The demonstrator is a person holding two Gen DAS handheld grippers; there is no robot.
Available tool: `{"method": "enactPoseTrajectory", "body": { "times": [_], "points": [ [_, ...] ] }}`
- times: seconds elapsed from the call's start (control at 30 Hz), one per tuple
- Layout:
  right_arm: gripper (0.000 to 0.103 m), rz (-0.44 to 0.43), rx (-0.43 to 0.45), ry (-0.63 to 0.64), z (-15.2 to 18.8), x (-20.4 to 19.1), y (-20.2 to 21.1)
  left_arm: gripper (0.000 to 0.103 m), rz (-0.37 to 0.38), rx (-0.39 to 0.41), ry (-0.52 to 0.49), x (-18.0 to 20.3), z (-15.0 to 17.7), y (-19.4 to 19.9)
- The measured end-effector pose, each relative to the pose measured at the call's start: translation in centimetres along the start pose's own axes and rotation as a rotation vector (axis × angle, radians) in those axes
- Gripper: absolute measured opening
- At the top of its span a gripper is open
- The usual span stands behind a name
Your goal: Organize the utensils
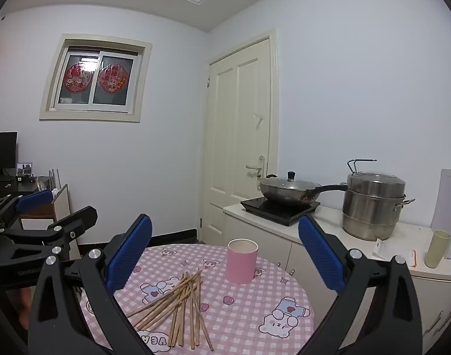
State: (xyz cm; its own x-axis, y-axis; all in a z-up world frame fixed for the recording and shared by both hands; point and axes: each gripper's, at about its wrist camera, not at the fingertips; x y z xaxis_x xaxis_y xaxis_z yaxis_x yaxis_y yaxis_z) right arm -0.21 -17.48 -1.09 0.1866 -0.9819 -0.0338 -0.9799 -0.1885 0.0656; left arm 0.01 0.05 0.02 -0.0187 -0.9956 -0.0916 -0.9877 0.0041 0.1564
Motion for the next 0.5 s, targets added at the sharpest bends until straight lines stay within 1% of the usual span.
{"method": "enactPoseTrajectory", "body": {
  "times": [0.5],
  "points": [
    [0.095, 0.006, -0.014, -0.008, -0.26, 0.30, -0.18, 0.097, -0.002, -0.003, -0.002, 0.01, -0.01, -0.02]
  ]
}}
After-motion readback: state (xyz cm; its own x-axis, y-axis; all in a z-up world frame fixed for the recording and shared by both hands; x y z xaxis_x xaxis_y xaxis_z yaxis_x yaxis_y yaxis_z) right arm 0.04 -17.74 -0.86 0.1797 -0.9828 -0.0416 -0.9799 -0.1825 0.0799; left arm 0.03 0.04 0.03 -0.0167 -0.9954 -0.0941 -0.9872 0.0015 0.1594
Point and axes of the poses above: each gripper's, at about its wrist camera, not at the fingertips, and y roughly against the way its jaws point, x to its right, z to its underside, and after that the axes turned 5 degrees about -y, right-handed
